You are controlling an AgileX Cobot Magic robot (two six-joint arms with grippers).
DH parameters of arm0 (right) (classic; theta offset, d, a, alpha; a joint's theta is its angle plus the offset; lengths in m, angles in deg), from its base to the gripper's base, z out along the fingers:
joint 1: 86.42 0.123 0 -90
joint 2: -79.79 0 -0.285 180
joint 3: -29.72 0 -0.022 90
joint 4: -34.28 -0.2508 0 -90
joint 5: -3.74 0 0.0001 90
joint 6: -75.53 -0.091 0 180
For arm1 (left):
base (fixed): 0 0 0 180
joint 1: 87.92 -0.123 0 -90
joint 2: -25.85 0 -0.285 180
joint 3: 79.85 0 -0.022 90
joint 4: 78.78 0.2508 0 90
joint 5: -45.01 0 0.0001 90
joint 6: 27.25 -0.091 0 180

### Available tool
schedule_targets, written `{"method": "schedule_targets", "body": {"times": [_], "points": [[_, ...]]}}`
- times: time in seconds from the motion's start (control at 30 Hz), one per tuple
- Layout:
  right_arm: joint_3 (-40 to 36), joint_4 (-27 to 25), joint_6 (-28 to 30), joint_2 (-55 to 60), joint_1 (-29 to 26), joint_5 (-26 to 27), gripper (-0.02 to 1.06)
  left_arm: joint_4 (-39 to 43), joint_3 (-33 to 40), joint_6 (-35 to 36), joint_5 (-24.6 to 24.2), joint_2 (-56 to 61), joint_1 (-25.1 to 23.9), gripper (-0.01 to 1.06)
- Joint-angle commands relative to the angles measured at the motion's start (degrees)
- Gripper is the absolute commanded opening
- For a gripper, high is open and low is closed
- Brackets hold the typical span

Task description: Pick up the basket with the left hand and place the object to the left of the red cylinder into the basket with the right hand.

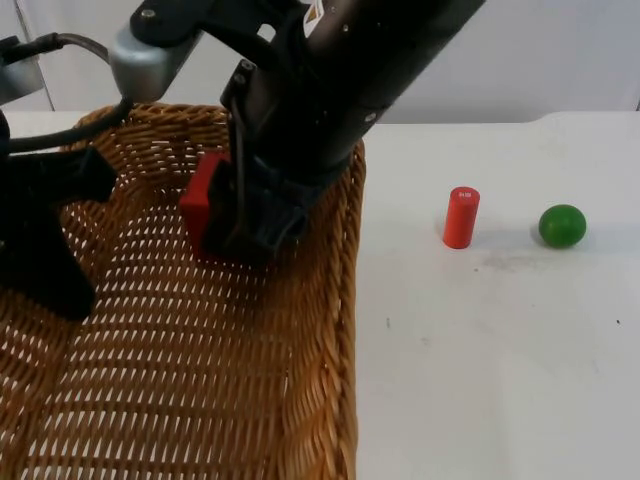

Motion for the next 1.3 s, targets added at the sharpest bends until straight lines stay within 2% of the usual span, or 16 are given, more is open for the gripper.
{"method": "schedule_targets", "body": {"times": [0.0,0.07,0.13,0.17,0.23,0.27,0.3,0.33,0.4,0.77,1.13,1.27], "points": [[-0.1,-0.2,-0.1,-0.8,0.0,1.0,0.08,-2.0,-0.3,0.0,-0.5,0.7,0.2,0.00],[-0.1,-0.4,-0.1,-0.8,0.0,1.0,0.21,-2.0,-0.3,0.0,-0.5,0.7,0.2,0.00],[-0.1,-0.6,-0.1,-0.8,0.0,1.0,0.41,-2.0,-0.3,0.0,-0.5,0.7,0.2,0.00],[-0.1,-0.6,-0.1,-0.8,0.0,1.0,0.41,-2.0,-0.3,0.0,-0.5,0.7,0.2,0.00],[-0.1,-1.9,-0.1,-0.8,0.0,1.0,0.64,-2.0,-0.3,0.0,-0.5,0.7,0.2,0.00],[-0.1,-2.3,-0.1,-0.9,0.0,1.0,0.85,-2.0,-0.3,0.0,-0.5,0.7,0.2,0.00],[0.0,-2.5,-0.1,-1.1,0.0,1.0,0.91,-2.0,-0.3,0.0,-0.5,0.7,0.2,0.00],[0.0,-3.0,-0.1,-1.4,0.0,1.0,1.02,-2.0,-0.3,0.0,-0.5,0.7,0.2,0.00],[0.0,-3.0,-0.1,-2.2,0.0,1.0,1.05,-2.0,-0.3,0.0,-0.5,0.7,0.2,0.00],[0.0,-2.8,-1.2,-12.4,0.0,0.0,1.05,-2.0,-0.3,0.0,-0.4,0.7,0.2,0.00],[0.0,-2.6,-3.3,-18.4,0.0,-7.4,1.05,-2.0,-0.3,0.0,-0.3,0.7,0.2,0.00],[0.0,-2.6,-6.2,-18.7,-0.1,-9.2,1.05,-2.0,-0.3,0.0,-0.3,0.7,0.2,0.00]]}}
